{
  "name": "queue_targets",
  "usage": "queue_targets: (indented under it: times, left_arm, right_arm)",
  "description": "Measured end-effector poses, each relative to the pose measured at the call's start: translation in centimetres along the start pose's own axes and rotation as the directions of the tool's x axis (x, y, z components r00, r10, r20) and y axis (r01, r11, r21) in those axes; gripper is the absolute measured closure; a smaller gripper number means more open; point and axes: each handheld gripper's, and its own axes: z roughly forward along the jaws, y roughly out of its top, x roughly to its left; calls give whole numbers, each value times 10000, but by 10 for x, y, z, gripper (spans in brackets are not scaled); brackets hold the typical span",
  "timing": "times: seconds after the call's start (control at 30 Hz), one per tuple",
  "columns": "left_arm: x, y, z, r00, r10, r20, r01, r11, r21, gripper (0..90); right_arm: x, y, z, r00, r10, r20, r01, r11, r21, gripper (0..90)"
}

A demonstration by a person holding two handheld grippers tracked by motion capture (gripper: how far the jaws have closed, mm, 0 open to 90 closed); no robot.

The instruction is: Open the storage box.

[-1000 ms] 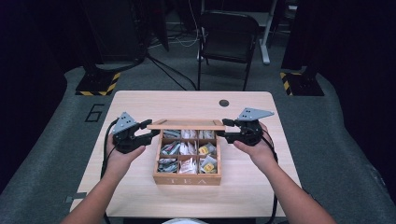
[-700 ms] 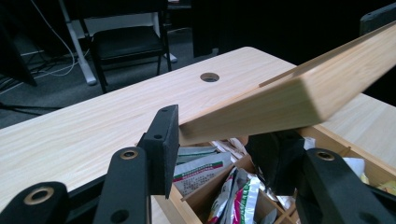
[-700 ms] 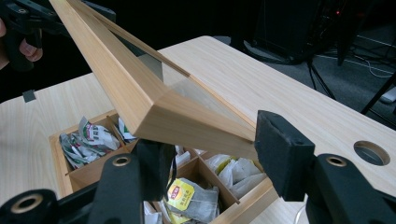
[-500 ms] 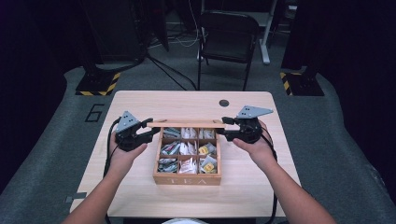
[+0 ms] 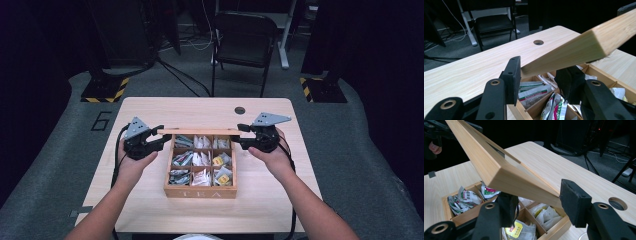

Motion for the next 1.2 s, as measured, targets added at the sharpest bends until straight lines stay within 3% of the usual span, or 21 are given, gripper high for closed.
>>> queue_targets:
  times: [0.27, 0.7, 1.2]
  left_arm:
    - [3, 4, 3, 9999, -120, 13, 120, 9999, -32, 557]
    - [5, 6, 8, 9996, -228, -179, 226, 9997, -133, 567]
    - [10, 12, 16, 9984, -360, -429, 357, 9993, -83, 586]
  right_arm:
    - [-4, -3, 6, 9994, 83, 325, -90, 9997, 208, 499]
    - [-11, -1, 13, 9989, -32, 472, 28, 10000, 81, 533]
    - [-20, 5, 17, 9993, 111, 362, -105, 9998, -161, 551]
